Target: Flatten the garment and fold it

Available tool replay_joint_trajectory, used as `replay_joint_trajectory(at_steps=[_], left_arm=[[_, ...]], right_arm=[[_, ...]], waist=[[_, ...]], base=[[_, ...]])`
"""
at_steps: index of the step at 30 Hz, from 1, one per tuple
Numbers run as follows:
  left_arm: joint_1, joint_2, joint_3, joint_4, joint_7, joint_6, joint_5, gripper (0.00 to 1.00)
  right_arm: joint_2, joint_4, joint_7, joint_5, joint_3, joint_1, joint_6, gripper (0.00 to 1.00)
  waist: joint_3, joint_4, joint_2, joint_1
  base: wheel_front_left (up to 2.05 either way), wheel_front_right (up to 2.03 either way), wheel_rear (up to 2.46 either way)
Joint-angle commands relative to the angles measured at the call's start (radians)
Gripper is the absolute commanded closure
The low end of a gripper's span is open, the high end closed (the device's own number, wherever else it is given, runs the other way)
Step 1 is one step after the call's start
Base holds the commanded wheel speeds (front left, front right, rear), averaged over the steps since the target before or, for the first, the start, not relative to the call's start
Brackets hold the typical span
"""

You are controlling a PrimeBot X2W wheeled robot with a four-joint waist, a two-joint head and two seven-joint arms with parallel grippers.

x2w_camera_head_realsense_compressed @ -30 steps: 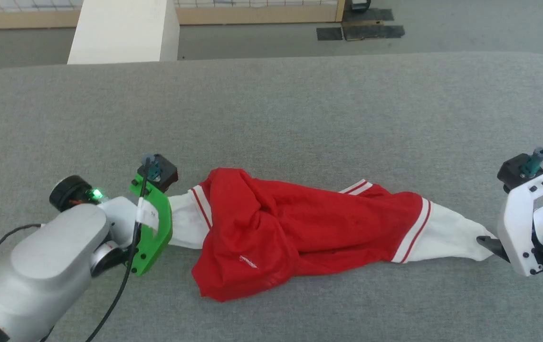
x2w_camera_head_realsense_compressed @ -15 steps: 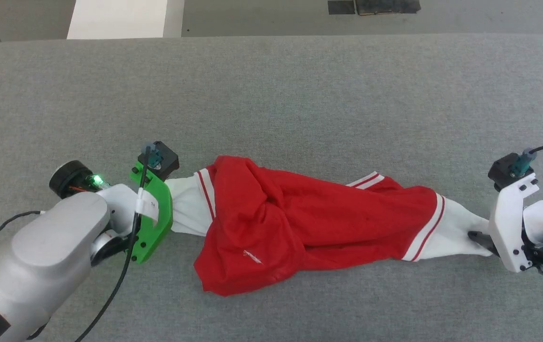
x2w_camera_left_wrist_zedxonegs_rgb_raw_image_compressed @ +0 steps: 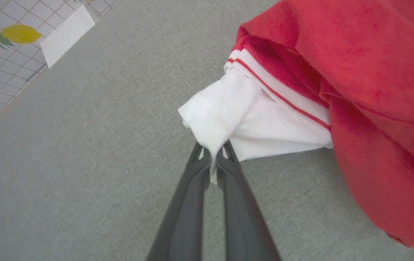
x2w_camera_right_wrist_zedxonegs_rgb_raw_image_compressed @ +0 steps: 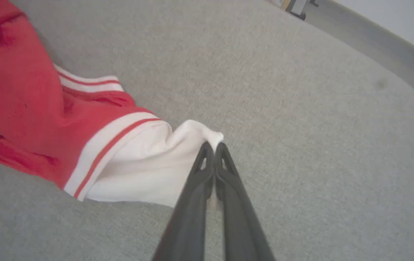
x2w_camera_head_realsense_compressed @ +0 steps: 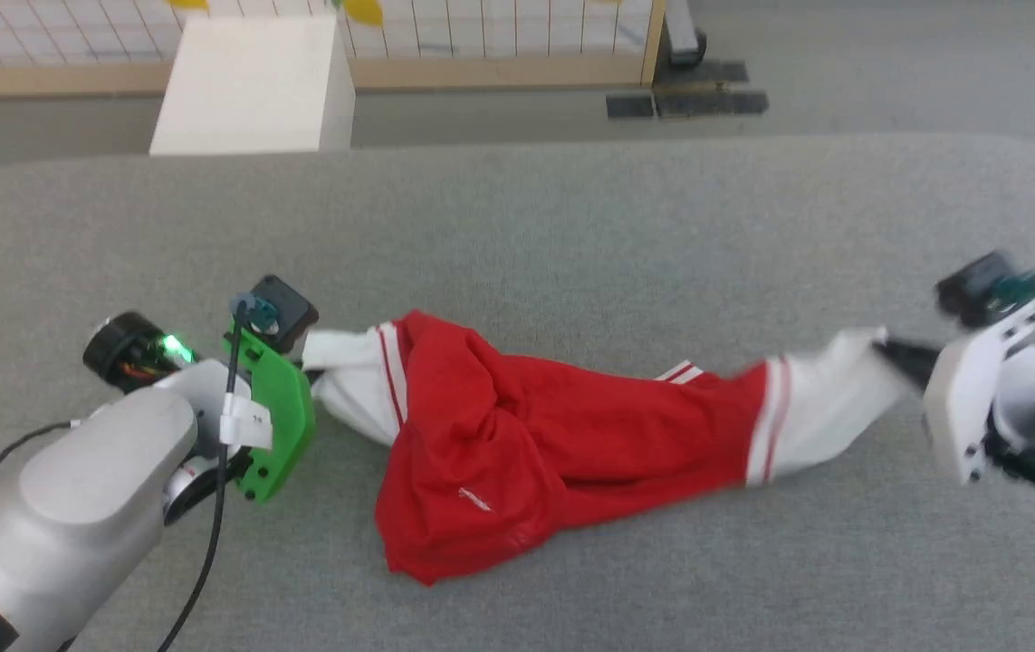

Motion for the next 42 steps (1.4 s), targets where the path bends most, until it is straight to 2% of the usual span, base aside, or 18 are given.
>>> replay_joint_trajectory(at_steps=[1,5,10,15,20,25,32,38,42], left_arm=[[-0.017,0.005,0.013,-0.011,-0.031,0.017,0.017,1.00],[-0.057,0.024,0.041,-0.059,-0.091,0.050,0.049,1.00],[-0.137,0.057,0.082,-0.115,-0.150,0.088,0.099,1.00],[-0.241,0.072,0.126,-0.125,-0.200,0.111,0.147,1.00],[-0.358,0.064,0.162,-0.093,-0.245,0.111,0.190,1.00],[-0.503,0.028,0.211,-0.039,-0.296,0.102,0.212,1.00],[-0.757,-0.008,0.279,0.031,-0.374,0.108,0.274,1.00],[-0.940,-0.018,0.343,0.088,-0.440,0.136,0.309,1.00],[-1.017,-0.022,0.373,0.134,-0.461,0.131,0.307,1.00]], right_arm=[[-0.010,-0.015,-0.038,-0.009,-0.016,-0.027,-0.002,1.00],[-0.023,-0.065,-0.104,-0.034,-0.056,-0.060,-0.002,1.00],[-0.001,-0.083,-0.170,-0.081,-0.140,-0.125,-0.002,1.00],[0.063,-0.056,-0.207,-0.160,-0.219,-0.225,-0.002,1.00],[0.130,-0.011,-0.222,-0.225,-0.270,-0.351,-0.002,1.00],[0.175,0.065,-0.220,-0.276,-0.308,-0.521,-0.002,1.00],[0.191,0.164,-0.242,-0.374,-0.378,-0.819,-0.002,1.00],[0.209,0.240,-0.279,-0.467,-0.452,-1.057,-0.002,1.00],[0.221,0.288,-0.301,-0.515,-0.483,-1.153,-0.002,1.00]], waist=[[-0.068,-0.003,0.0000,0.0000],[-0.103,-0.003,0.0000,0.0000],[-0.122,-0.009,0.0000,0.0000],[-0.112,-0.017,0.0000,0.0000],[-0.065,-0.019,0.0000,0.0000],[0.048,-0.008,0.0000,0.0000],[0.259,0.003,0.0000,0.0000],[0.407,0.004,0.0000,0.0000],[0.473,0.002,0.0000,0.0000]], base=[[0.00,0.00,0.00],[0.00,0.00,0.00],[0.00,0.00,0.00],[0.00,0.00,0.00],[0.00,0.00,0.00],[0.00,0.00,0.00],[0.00,0.00,0.00],[0.00,0.00,0.00],[0.00,0.00,0.00]])
